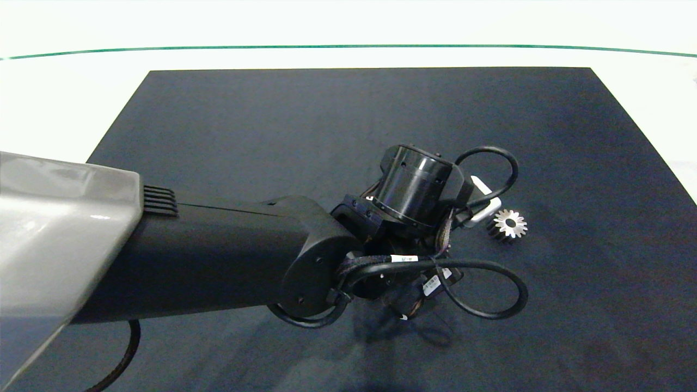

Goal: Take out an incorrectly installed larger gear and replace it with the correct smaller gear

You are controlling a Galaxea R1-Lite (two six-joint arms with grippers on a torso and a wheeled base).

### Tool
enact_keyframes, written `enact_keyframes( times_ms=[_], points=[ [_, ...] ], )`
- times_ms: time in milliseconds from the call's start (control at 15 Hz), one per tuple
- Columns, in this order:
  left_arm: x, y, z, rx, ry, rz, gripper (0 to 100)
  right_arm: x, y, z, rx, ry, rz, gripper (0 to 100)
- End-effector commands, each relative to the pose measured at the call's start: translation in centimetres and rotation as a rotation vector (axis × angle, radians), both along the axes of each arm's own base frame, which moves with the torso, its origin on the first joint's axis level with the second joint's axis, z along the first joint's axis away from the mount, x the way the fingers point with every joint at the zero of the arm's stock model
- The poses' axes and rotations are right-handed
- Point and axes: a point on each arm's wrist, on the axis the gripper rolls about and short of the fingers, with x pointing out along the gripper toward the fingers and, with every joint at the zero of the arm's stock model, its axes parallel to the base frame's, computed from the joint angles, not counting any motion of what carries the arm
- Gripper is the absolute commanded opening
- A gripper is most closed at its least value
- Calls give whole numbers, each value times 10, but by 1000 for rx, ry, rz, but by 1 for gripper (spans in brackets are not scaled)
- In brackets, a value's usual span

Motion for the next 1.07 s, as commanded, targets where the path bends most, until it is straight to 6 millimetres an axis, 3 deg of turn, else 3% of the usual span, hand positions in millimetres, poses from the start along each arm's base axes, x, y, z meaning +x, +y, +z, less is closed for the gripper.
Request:
enact_keyframes(
  times_ms=[67,1067],
  points=[
    [9,3,-4,14,-1,17,22,0,0,-1,-2,6,3,100],
    [9,12,-4,35,-5,39,22,-1,0,-4,-1,10,13,100]
  ],
)
